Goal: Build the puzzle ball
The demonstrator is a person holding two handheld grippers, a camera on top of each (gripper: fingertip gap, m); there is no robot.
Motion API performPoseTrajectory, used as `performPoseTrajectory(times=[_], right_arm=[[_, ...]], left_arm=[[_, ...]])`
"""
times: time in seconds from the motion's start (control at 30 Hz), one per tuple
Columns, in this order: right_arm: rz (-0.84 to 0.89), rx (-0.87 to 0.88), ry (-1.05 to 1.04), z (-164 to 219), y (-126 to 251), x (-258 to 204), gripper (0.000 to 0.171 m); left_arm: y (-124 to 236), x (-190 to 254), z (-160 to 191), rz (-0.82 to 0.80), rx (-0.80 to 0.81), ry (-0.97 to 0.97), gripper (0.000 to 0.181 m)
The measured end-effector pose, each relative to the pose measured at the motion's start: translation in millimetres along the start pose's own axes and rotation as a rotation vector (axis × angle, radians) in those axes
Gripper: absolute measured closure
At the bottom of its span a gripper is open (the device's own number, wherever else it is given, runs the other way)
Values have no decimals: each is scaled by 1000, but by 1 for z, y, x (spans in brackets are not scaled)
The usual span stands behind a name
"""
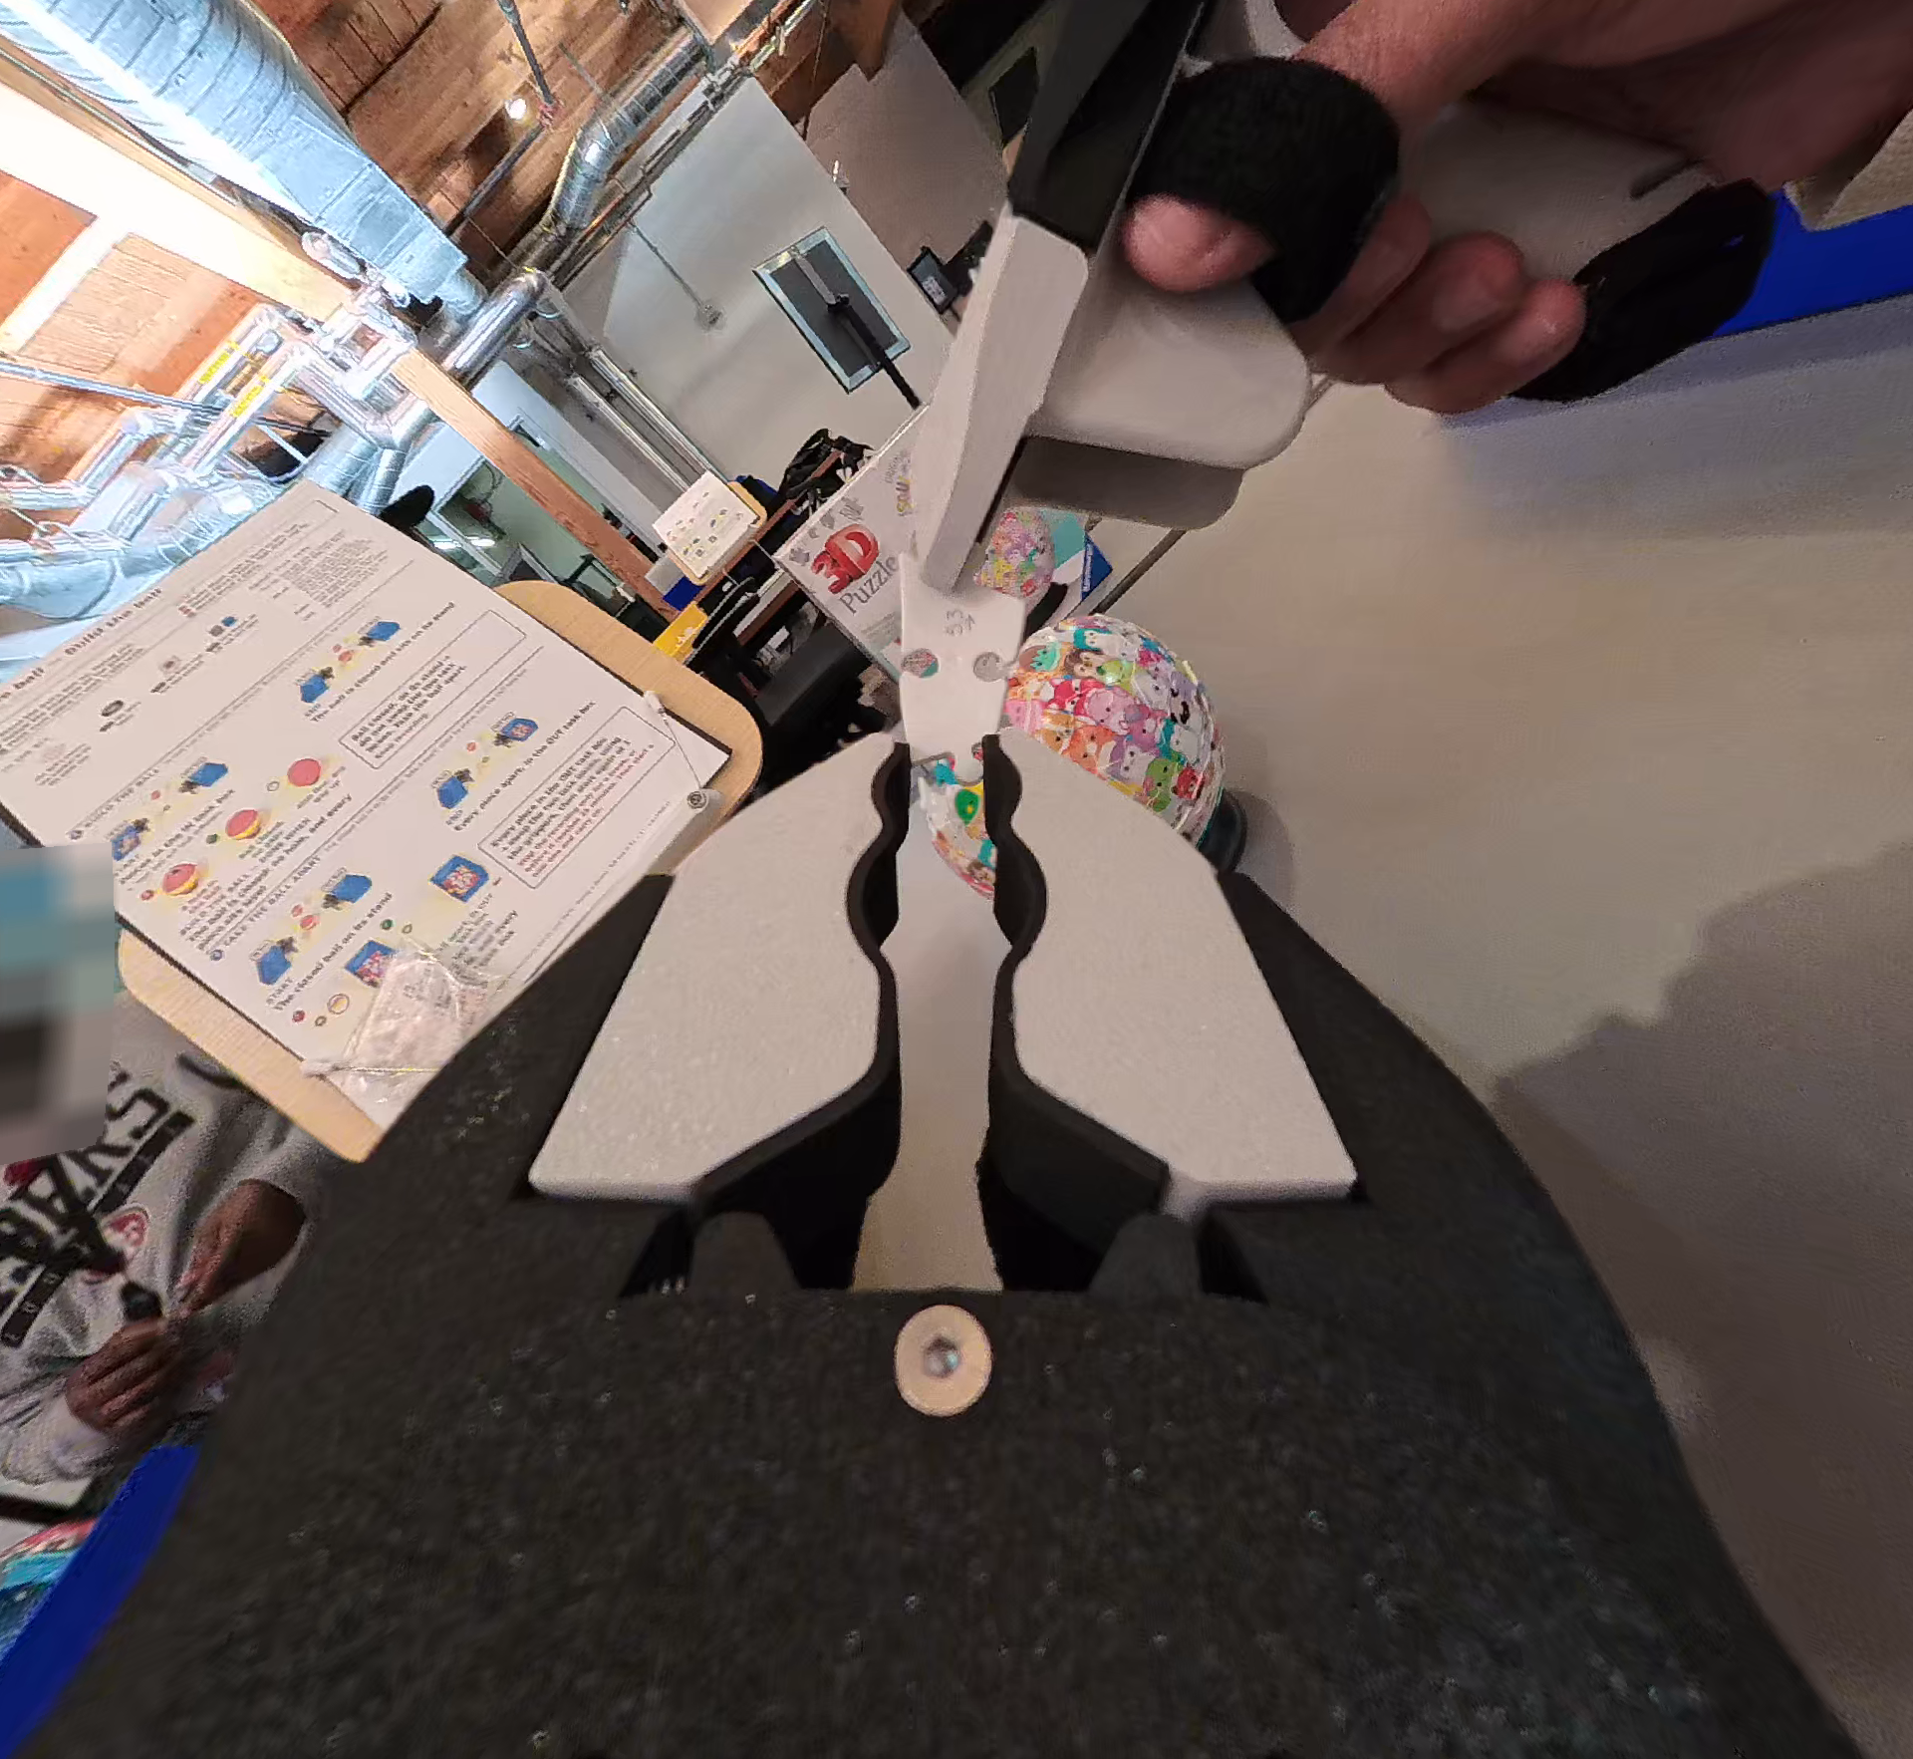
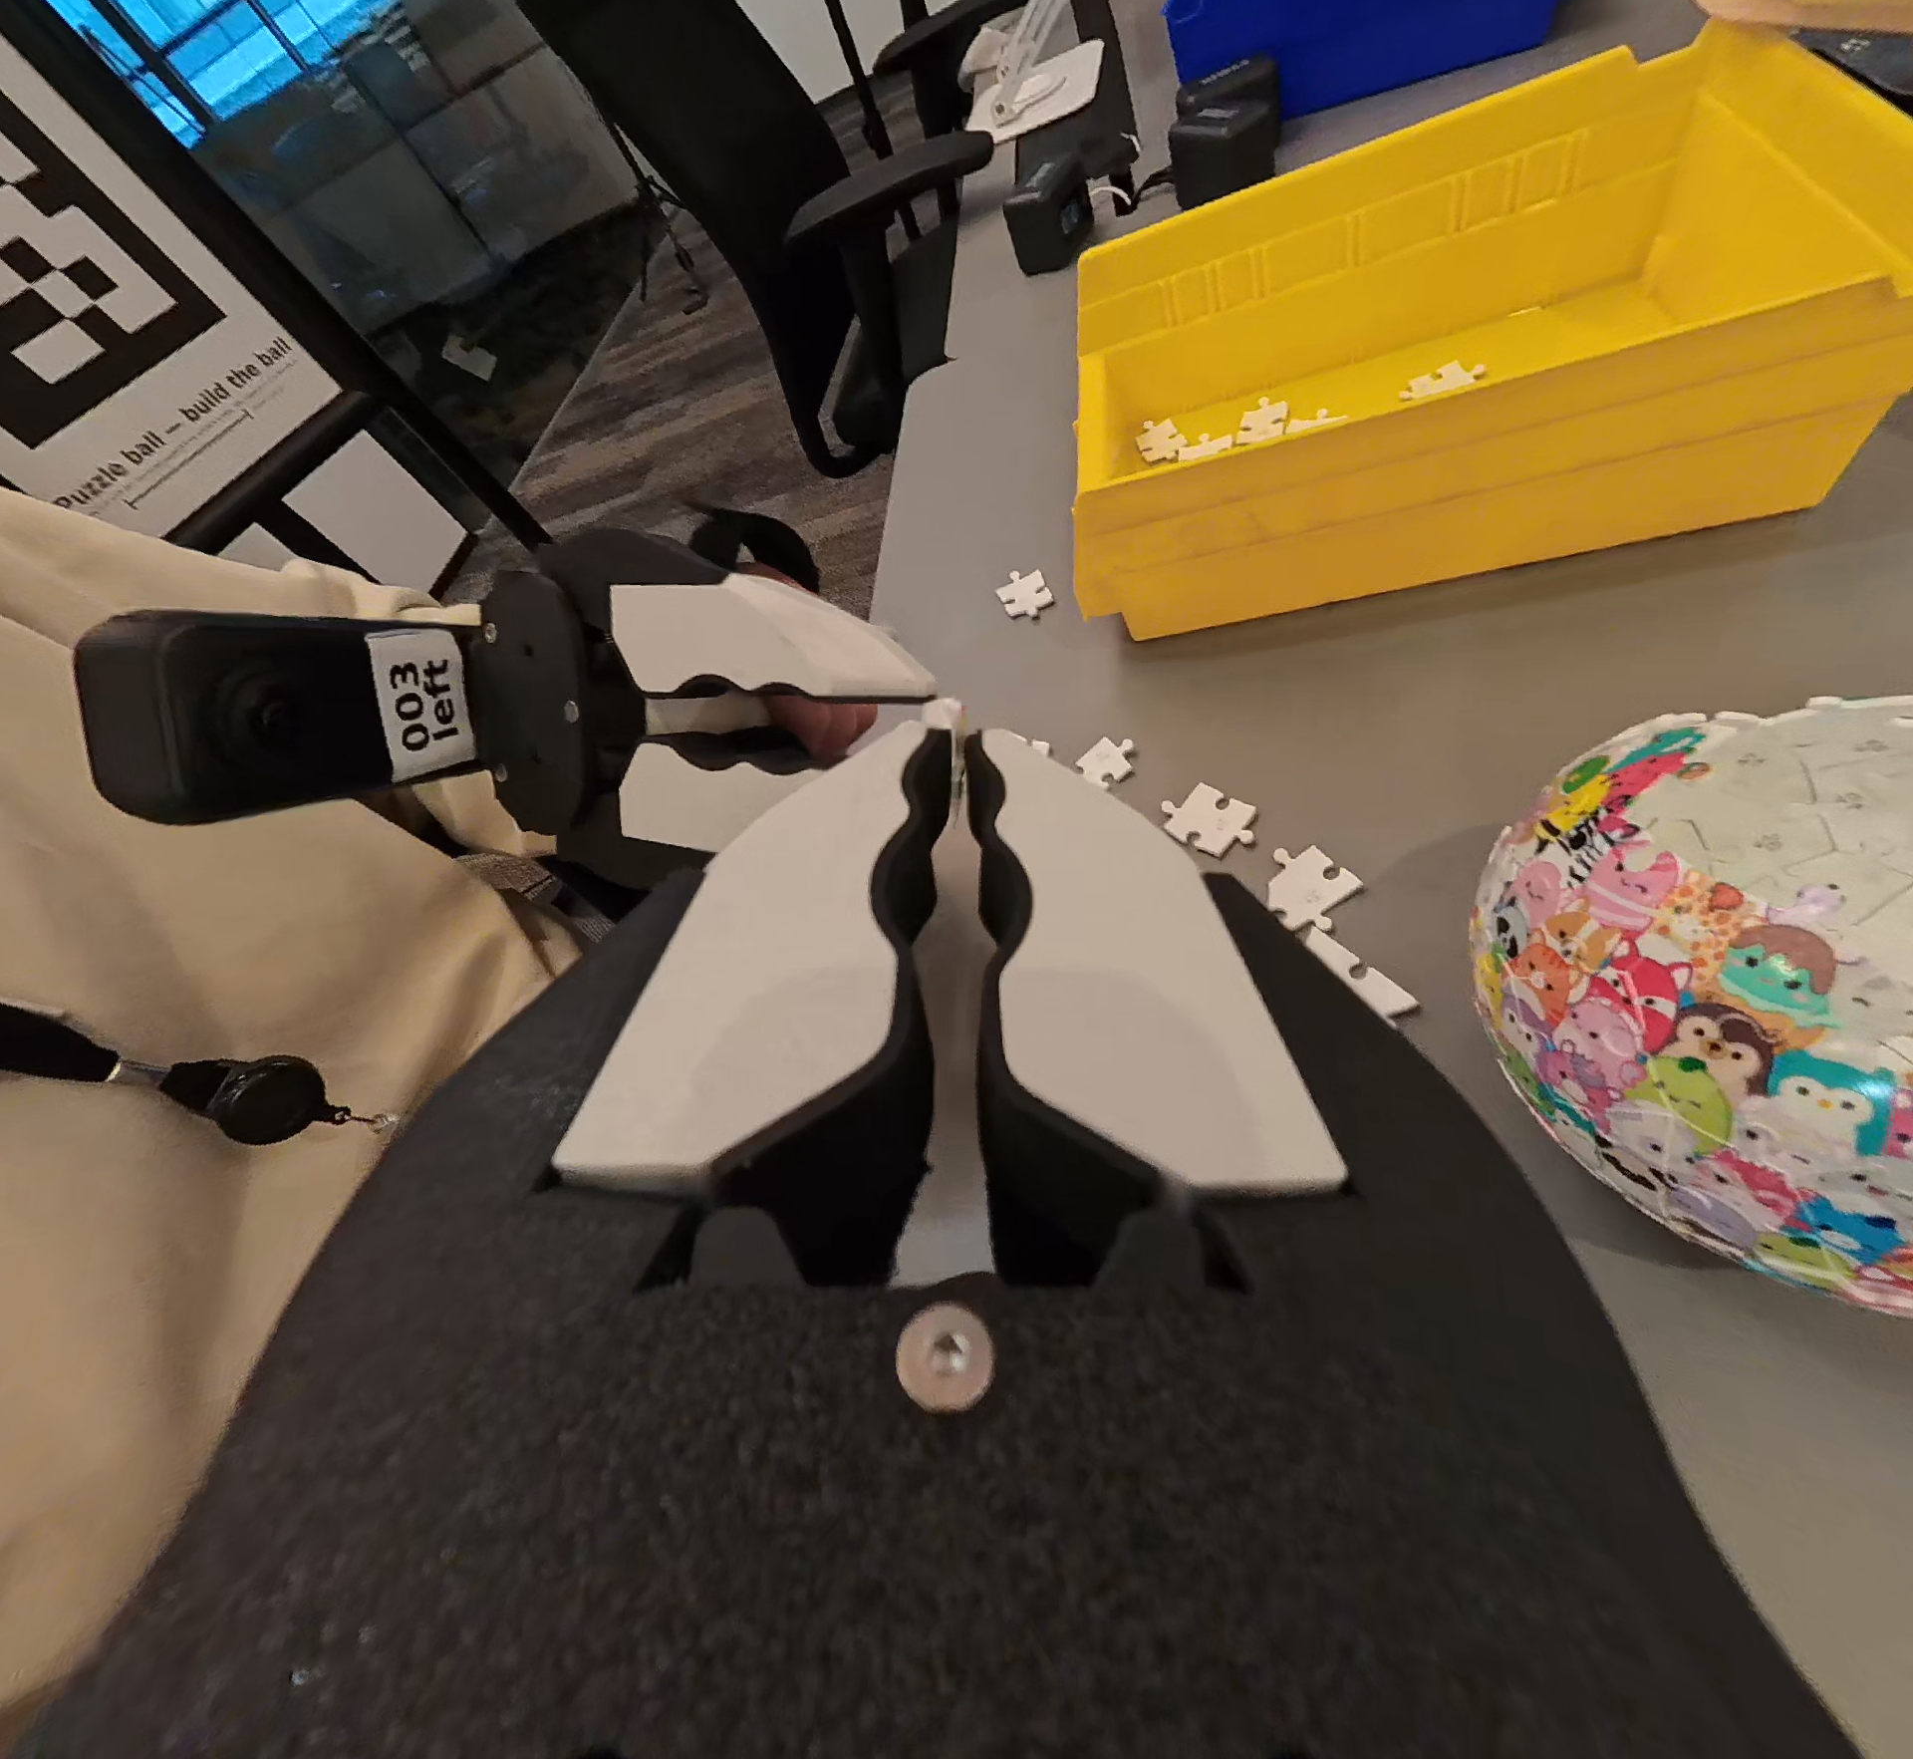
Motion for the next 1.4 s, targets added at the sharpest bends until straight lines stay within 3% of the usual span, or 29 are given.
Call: performPoseTrajectory(times=[0.67,1.4], right_arm=[[86,-172,72,-36,9,25,164],[-16,-56,-7,-29,-2,41,165]], left_arm=[[-24,-14,2,-39,18,88,168],[-28,-20,11,-64,-6,126,169]])
Point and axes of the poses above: each gripper's, where its closed fingertips meet, y back along the fingers, z out of its underside, x = y × z across the jaws, the point moved 9 cm from there along y, back along the fingers, and after that the axes turned 11 degrees about -x, right-handed, at the moved point
